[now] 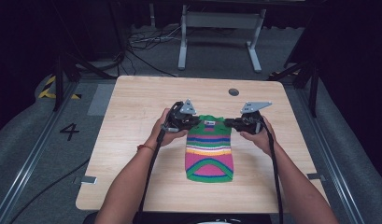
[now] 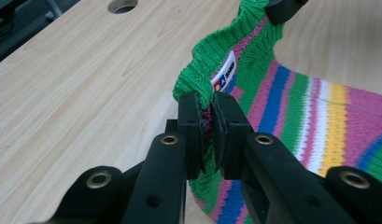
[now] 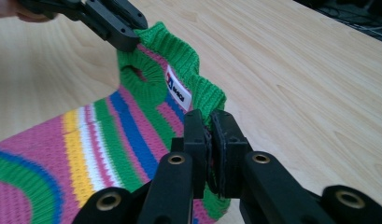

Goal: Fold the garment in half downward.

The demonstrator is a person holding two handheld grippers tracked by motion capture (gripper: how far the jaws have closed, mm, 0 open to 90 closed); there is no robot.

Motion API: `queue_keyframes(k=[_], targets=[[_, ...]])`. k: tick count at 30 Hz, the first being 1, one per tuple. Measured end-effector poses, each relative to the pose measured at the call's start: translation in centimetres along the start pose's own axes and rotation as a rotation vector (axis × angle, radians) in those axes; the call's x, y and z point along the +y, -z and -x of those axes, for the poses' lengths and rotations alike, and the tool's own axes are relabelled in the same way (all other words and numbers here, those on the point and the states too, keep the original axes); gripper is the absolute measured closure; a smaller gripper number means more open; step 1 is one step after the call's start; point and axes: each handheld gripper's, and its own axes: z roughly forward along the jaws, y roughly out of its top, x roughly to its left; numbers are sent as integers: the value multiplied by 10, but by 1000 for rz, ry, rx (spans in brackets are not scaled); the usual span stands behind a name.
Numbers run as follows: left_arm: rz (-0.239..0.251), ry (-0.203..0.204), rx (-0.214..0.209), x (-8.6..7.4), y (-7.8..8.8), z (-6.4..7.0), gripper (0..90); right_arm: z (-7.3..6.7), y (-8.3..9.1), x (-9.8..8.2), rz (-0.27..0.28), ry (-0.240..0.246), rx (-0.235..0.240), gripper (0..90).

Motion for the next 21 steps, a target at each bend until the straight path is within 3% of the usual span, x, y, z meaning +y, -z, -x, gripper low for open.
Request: queue_keyframes(k=[2, 9, 15, 21], targets=[[22, 1, -13, -2, 4, 4, 825, -4, 4, -2, 5, 10, 9, 854], [27, -14, -32, -12, 14, 16, 826, -15, 13, -5, 14, 37, 34, 854], [12, -38, -38, -20, 22, 27, 826, -29, 20, -9, -3, 78, 71, 853], [-8, -75, -59, -28, 29, 47, 826, -47, 26, -14, -22, 128, 110, 852]])
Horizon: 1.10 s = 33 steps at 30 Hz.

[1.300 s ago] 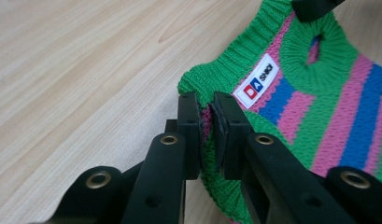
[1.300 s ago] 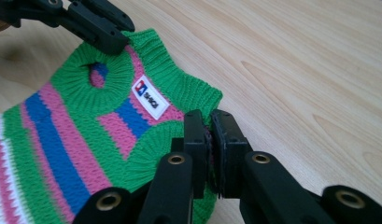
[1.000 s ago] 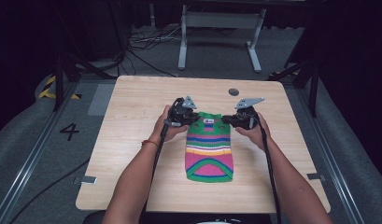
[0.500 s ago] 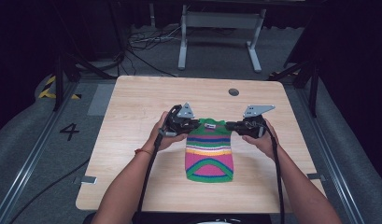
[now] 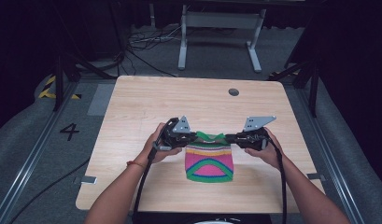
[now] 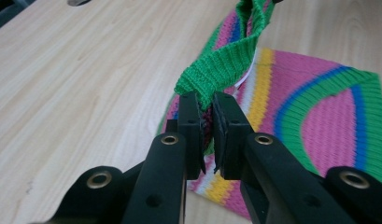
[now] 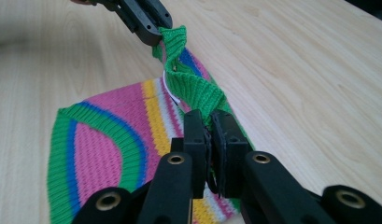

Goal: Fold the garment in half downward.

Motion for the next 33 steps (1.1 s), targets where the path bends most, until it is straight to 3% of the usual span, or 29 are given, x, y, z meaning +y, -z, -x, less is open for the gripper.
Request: queue_keyframes(k=[14, 22, 25, 33], targets=[[-75, -114, -59, -11, 0, 43, 824, -31, 1, -20, -79, 79, 82, 851], [-133, -138, -101, -23, -8, 60, 821, -45, -2, -36, -123, 101, 122, 848], [-140, -135, -113, -29, -10, 63, 818, -50, -5, -43, -149, 114, 137, 847], [-156, -142, -145, -36, -5, 72, 770, -56, -2, -53, -160, 109, 149, 822]])
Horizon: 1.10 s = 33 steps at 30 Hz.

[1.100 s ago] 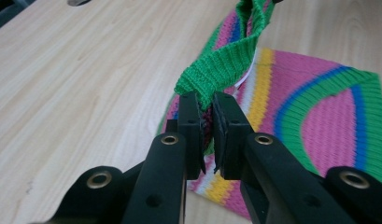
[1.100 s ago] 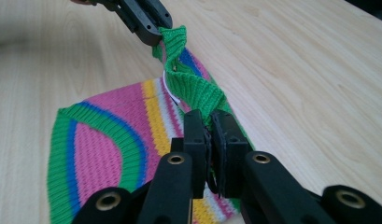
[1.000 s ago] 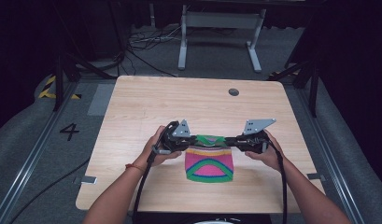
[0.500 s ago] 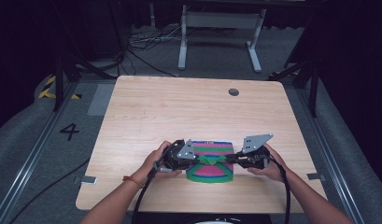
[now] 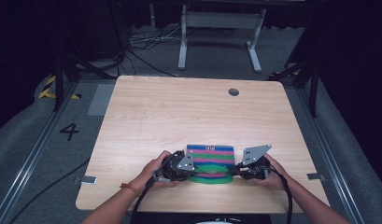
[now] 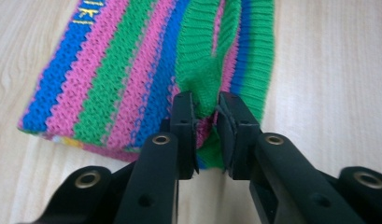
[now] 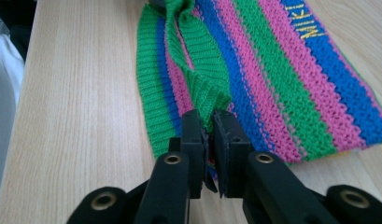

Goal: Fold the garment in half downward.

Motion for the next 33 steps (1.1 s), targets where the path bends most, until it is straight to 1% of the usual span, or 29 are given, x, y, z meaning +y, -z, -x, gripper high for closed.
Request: queue_keyframes(k=[2, 4, 5, 6, 7, 8, 9, 11, 12, 13, 14, 16, 18, 19, 20, 21, 22, 23, 24, 25, 26, 27, 28, 29, 30, 31, 33], targets=[[-6, -5, -9, -1, 3, 4, 760, -2, 2, -2, 0, -1, -5, 816], [0, -7, -9, -2, 7, 8, 717, -5, 4, -3, 2, -4, -4, 804], [-3, -5, 3, -3, 10, 10, 683, -6, 6, -3, 2, -1, -2, 800], [2, 11, 26, -4, 14, 10, 644, -8, 8, -4, 1, 4, -5, 787], [15, 24, 34, -5, 16, 10, 622, -9, 10, -4, 5, 1, -9, 770], [15, 24, 34, -5, 16, 10, 603, -9, 10, -4, 5, 1, -9, 770], [42, 62, 63, -5, 23, 8, 582, -11, 14, -3, 11, 5, -21, 758], [65, 79, 78, -5, 26, 6, 564, -12, 18, -1, 27, -1, -44, 736], [65, 79, 78, -5, 26, 6, 563, -12, 18, 0, 31, -1, -51, 737], [83, 100, 78, -4, 25, 4, 563, -12, 18, 0, 31, -1, -51, 737], [88, 110, 80, -2, 24, 3, 564, -12, 18, 2, 42, -5, -55, 737], [87, 123, 79, 2, 18, 2, 564, -14, 15, 7, 44, -8, -68, 738], [88, 129, 58, 4, 12, 2, 574, -14, 9, 11, 41, 1, -66, 738], [90, 137, 35, 5, 8, 3, 588, -15, 7, 11, 38, -1, -67, 742], [88, 134, 8, 6, 4, 4, 595, -15, 3, 12, 31, -2, -59, 743], [72, 125, -8, 6, -1, 7, 604, -15, 0, 11, 23, 0, -45, 744], [50, 117, -11, 5, -4, 9, 608, -17, -3, 9, 12, -2, -36, 745], [39, 106, -15, 4, -7, 11, 607, -18, -4, 7, 2, -3, -33, 742], [32, 103, -3, 2, -10, 12, 600, -18, -5, 6, -6, -3, -28, 737], [40, 112, 6, 1, -11, 13, 601, -19, -7, 2, -11, -8, -28, 737], [47, 113, 2, 0, -11, 11, 611, -20, -9, 0, -7, -15, -32, 742], [45, 112, 14, -1, -12, 11, 630, -20, -10, -3, 8, -22, -35, 745], [62, 88, 24, -3, -14, 11, 639, -20, -10, -5, 14, -19, -42, 751], [62, 88, 24, -3, -14, 11, 653, -20, -10, -5, 14, -19, -42, 751], [62, 86, 29, -4, -14, 9, 653, -21, -11, -6, 22, 3, -55, 763], [64, 83, 36, -4, -15, 9, 661, -21, -11, -7, 24, 8, -72, 765], [57, 65, 47, -3, -15, 6, 666, -20, -12, -7, 25, 19, -91, 767]])
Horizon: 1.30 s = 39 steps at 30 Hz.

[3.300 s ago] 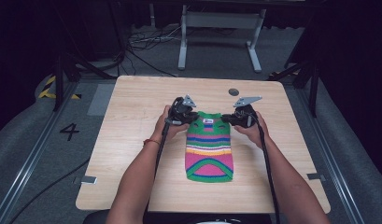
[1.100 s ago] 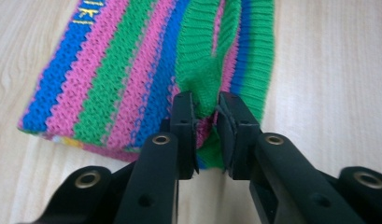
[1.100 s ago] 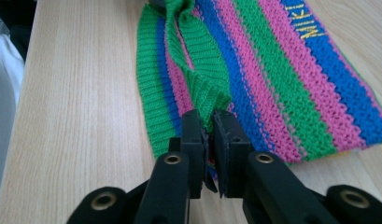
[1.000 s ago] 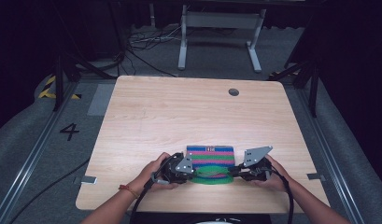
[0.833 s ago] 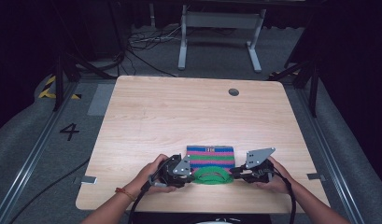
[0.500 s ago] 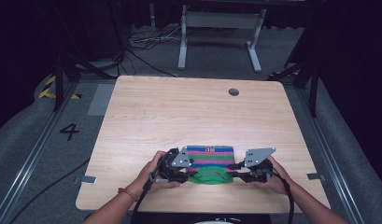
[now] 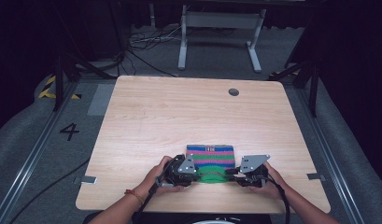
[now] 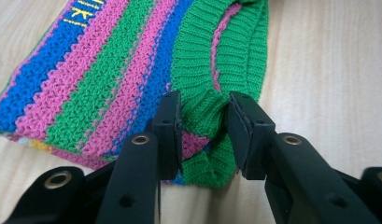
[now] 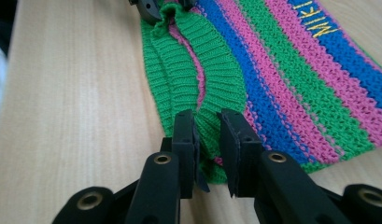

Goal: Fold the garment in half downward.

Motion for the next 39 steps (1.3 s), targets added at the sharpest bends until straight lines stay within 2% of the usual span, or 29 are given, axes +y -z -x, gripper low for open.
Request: queue_keyframes(k=[5, 9, 11, 14, 16, 21, 24, 27, 28, 29, 30, 33, 35, 37, 38, 39], targets=[[17, 30, 4, -1, -3, -16, 672, 5, -3, 1, -1, -14, -48, 768], [33, 29, 8, -3, -5, -22, 676, 13, -6, 2, 5, -24, -67, 767], [31, 28, 12, -2, -5, -26, 676, 15, -6, 3, 1, -23, -71, 767], [21, 49, 16, 0, -6, -32, 674, 20, -9, 5, -1, -39, -87, 766], [14, 65, 11, 0, -4, -32, 658, 20, -9, 6, -2, -42, -93, 757], [-4, 64, 21, 3, 3, -29, 581, 18, -5, 8, -7, -59, -81, 714], [-6, 46, 30, 6, 12, -28, 548, 18, 1, 11, -2, -64, -72, 637], [-3, 57, 52, 6, 24, -28, 482, 17, 10, 14, 6, -76, -70, 556], [-3, 57, 52, 6, 24, -28, 465, 17, 10, 14, 6, -76, -70, 556], [-12, 59, 72, 6, 31, -28, 465, 16, 11, 15, 6, -76, -69, 532], [-11, 66, 76, 5, 35, -29, 416, 15, 16, 15, 3, -75, -77, 507], [-22, 73, 81, 1, 50, -29, 378, 14, 23, 14, -17, -74, -97, 435], [-31, 67, 85, -1, 54, -28, 371, 14, 25, 13, -21, -80, -107, 416], [-42, 62, 95, -5, 60, -28, 334, 15, 31, 9, -39, -94, -132, 351], [-68, 68, 126, -9, 65, -27, 311, 15, 34, 7, -46, -98, -145, 333], [-79, 68, 131, -12, 68, -27, 284, 15, 35, 6, -49, -102, -154, 315]])
